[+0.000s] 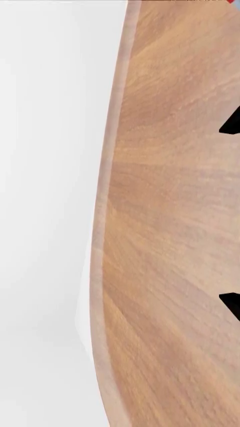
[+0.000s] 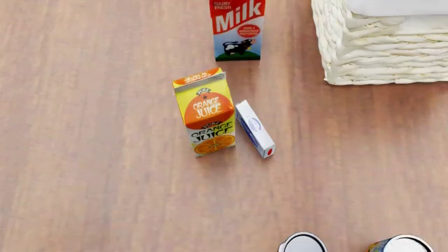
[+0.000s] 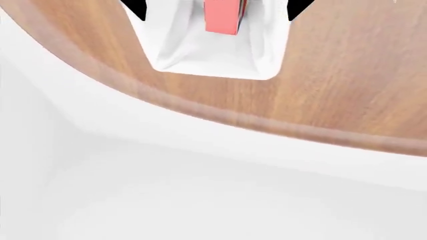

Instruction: Pick up the cream cheese box and the butter, and put them in the basket.

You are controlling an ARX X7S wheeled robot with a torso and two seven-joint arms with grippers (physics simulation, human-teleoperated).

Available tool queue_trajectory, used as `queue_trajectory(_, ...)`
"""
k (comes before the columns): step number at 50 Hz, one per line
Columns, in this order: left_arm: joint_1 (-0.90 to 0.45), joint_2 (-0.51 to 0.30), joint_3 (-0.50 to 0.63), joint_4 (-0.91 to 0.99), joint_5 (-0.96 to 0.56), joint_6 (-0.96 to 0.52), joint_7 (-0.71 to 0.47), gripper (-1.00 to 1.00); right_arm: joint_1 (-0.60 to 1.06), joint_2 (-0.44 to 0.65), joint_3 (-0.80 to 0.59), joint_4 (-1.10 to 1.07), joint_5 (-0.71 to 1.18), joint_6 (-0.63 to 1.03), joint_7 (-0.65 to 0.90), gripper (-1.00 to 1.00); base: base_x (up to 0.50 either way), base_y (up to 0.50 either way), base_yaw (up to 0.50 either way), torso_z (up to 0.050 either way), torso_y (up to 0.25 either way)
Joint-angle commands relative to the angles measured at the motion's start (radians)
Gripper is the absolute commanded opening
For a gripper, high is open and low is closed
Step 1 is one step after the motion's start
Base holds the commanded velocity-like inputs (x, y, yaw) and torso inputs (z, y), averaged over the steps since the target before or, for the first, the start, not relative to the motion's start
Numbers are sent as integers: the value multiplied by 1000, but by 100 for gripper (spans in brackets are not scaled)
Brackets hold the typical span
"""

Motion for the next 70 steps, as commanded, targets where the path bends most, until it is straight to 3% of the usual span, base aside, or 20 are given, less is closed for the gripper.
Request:
queue_trajectory(1, 5, -3, -4, 1, -5, 5, -1, 100, 23, 143, -8, -74, 532, 13, 379, 100, 0, 0, 0, 0, 0)
queue_trajectory(15, 10, -5, -7, 1, -9, 11, -1, 100, 88, 279, -63, -121, 1032, -27, 759, 100, 0, 0, 0, 0, 0)
queue_trajectory(35, 10, -6, 7, 1, -3, 16, -2, 100, 184, 479, -213, -288, 1479, -196, 1035, 100, 0, 0, 0, 0, 0)
queue_trajectory(41, 8, -8, 12, 2, 0, 18, -2, 100, 170, 497, -229, -341, 1521, -234, 1049, 100, 0, 0, 0, 0, 0)
queue_trajectory(49, 8, -9, 14, 2, -1, 21, -2, 100, 34, 527, -177, -431, 1513, -288, 1017, 100, 0, 0, 0, 0, 0)
queue_trajectory(70, 10, -13, 19, 2, 5, 28, -2, 100, -153, 480, -119, -474, 1399, -294, 895, 100, 0, 0, 0, 0, 0)
